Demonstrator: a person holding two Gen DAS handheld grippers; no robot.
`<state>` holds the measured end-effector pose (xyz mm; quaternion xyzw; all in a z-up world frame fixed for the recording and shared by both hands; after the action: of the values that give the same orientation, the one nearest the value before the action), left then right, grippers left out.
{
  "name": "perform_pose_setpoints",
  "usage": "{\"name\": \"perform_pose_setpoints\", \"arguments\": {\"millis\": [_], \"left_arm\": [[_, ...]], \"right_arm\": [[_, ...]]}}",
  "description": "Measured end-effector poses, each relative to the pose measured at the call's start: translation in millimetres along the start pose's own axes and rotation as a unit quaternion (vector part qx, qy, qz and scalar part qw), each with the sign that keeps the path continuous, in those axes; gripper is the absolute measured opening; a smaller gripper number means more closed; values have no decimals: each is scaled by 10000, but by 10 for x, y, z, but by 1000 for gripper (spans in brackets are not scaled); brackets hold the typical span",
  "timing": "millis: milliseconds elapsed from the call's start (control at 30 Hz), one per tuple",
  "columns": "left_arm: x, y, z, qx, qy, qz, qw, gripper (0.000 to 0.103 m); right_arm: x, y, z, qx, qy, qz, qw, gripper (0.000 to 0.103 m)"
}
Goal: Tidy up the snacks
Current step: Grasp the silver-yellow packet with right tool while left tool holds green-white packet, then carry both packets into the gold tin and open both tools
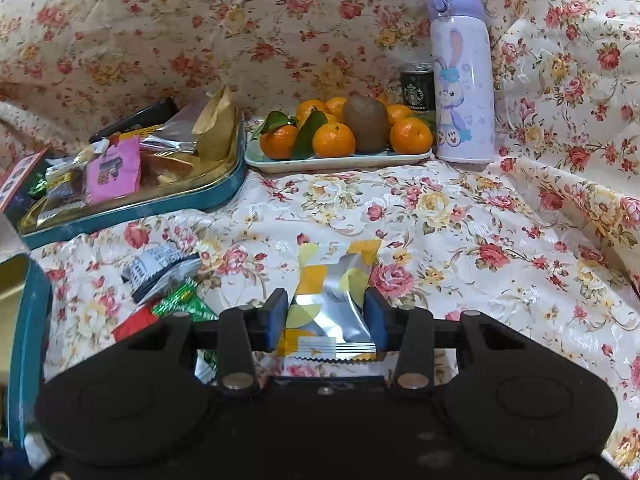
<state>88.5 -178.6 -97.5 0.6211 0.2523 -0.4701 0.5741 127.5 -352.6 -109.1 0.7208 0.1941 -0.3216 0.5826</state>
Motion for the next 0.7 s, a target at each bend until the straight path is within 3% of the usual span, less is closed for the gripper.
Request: {"name": "perform_pose_setpoints", "arguments": {"millis": [433,700], "left_arm": [[1,-15,34,158,167,92,9997,47],[-38,-24,46,217,191,154,9995,43]], "right_arm": [[-829,-417,278,382,134,382,9984,42],[-1134,-578,257,503,228,542,9970,42]]}}
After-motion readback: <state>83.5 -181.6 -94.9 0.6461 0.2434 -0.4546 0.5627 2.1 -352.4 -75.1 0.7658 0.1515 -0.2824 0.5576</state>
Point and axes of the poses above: each gripper's, at about its wrist camera, not at the fingertips, and x roughly the way its jaws point, z to its right, y to its top, the point moved 4 cm from there along x, roughly the way its jaws point, and after that the axes turned 6 degrees about y, right-handed, at the moved point
